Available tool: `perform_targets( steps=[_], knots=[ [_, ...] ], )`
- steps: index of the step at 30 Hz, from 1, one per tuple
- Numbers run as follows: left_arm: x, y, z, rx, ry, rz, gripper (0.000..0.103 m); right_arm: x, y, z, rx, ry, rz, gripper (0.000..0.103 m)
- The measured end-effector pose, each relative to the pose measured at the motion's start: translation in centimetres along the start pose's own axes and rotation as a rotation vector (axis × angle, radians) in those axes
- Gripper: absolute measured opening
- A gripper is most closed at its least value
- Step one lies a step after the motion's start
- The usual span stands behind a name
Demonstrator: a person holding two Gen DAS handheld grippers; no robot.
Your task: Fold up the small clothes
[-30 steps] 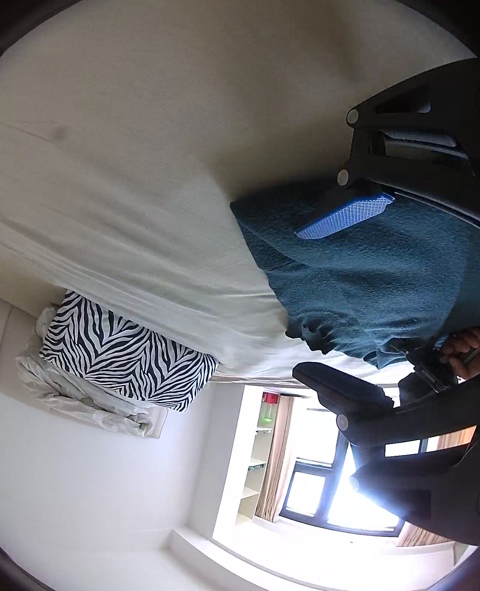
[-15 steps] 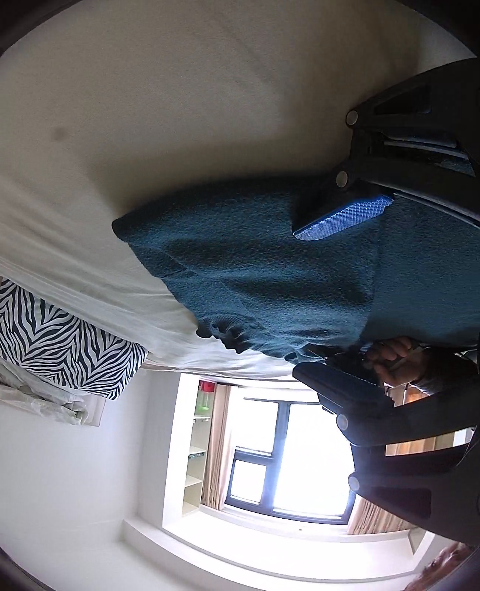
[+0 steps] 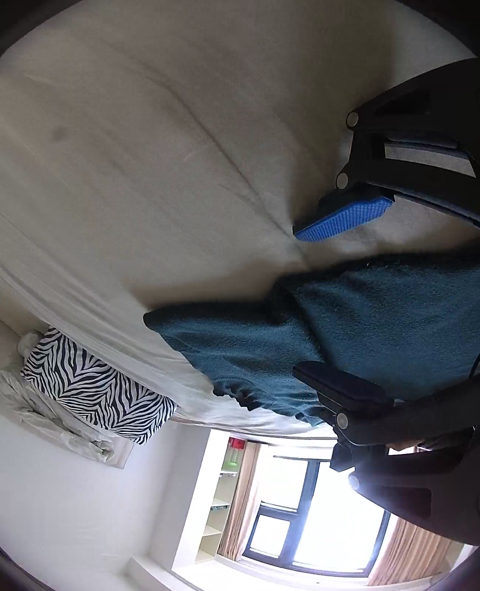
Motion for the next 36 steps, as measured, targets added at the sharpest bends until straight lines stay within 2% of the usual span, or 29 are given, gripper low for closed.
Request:
perform_targets(
  steps=[1, 3, 7, 10, 11, 16, 20, 29, 34, 36],
  knots=[
    [0.1, -1.4, 0.0, 0.020, 0.001, 0.008, 0.051, 0.0, -1.2, -0.4, 0.020, 0.007, 0.010, 0.068],
    [0.2, -4.3, -0.4, 0.054, 0.009, 0.019, 0.057, -0.2, -3.8, -1.5, 0.049, 0.002, 0.015, 0.068],
    [-0.8, -10.0, -3.1, 0.058, 0.029, 0.085, 0.057, -0.8, -7.3, -5.2, 0.059, -0.060, -0.007, 0.068],
    [-1.8, -13.9, -6.1, 0.048, 0.052, 0.147, 0.057, -0.9, -8.6, -8.5, 0.039, -0.140, -0.080, 0.068],
    [-2.1, -15.1, -7.2, 0.045, 0.058, 0.174, 0.058, -0.7, -8.9, -9.6, 0.030, -0.162, -0.102, 0.068],
    [-3.9, -19.5, -12.7, 0.022, 0.023, 0.218, 0.066, 0.2, -10.3, -13.4, -0.012, -0.196, -0.156, 0.068],
    [-3.9, -21.6, -16.5, -0.015, 0.012, 0.193, 0.067, 0.9, -12.0, -15.0, -0.026, -0.209, -0.174, 0.068],
    [-3.1, -23.7, -21.2, -0.125, -0.021, 0.158, 0.066, 2.0, -14.4, -17.3, -0.055, -0.181, -0.169, 0.067],
    [-3.0, -23.5, -22.8, -0.186, -0.015, 0.174, 0.054, 2.1, -16.4, -18.4, -0.072, -0.173, -0.164, 0.067],
    [-2.9, -23.5, -23.1, -0.197, -0.011, 0.173, 0.054, 2.1, -17.3, -18.9, -0.086, -0.176, -0.166, 0.067]
  ],
)
Point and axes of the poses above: each gripper's, at about its wrist camera, not at the fingertips, and y roughly the way its jaws point, x to its right, z to its top, the point moved 8 cm from there along y, roughly the way its jaws point, and after that the axes turned 9 degrees about x, right-handed, at the moved point
